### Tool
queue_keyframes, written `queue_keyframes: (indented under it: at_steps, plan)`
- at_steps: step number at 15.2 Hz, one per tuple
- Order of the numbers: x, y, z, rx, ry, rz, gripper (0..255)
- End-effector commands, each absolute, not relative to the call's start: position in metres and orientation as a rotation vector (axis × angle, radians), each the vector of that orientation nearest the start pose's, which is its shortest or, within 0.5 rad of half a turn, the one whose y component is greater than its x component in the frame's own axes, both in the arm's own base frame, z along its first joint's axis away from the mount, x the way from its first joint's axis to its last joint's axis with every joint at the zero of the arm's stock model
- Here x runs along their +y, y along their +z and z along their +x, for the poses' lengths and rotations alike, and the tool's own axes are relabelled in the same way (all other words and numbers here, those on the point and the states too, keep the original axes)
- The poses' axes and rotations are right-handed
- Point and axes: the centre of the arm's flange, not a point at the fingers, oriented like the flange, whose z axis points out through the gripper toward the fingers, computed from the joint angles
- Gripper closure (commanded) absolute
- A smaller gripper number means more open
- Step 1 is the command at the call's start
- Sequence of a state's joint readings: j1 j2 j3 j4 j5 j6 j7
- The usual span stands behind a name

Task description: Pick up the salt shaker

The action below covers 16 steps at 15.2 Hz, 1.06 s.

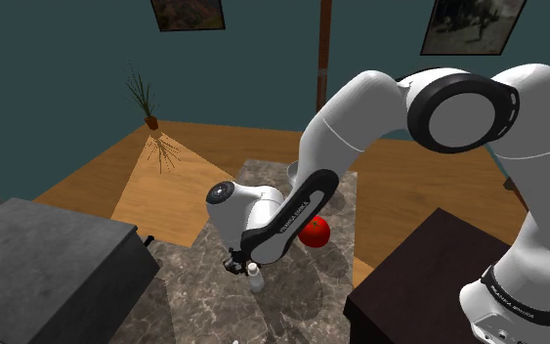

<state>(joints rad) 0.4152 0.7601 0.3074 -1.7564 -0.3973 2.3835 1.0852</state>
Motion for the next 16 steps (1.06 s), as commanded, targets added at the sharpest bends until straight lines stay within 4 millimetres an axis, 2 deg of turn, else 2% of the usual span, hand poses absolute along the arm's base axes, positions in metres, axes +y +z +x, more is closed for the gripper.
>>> queue_keyframes:
  at_steps: [1, 14, 16]
  plan:
    - [0.417, 0.151, 0.497, 0.212, 0.020, -3.224, 255]
    - [0.417, 0.220, 0.497, 0.212, 0.020, -3.224, 255]
    - [0.417, 0.221, 0.497, 0.212, 0.020, -3.224, 255]
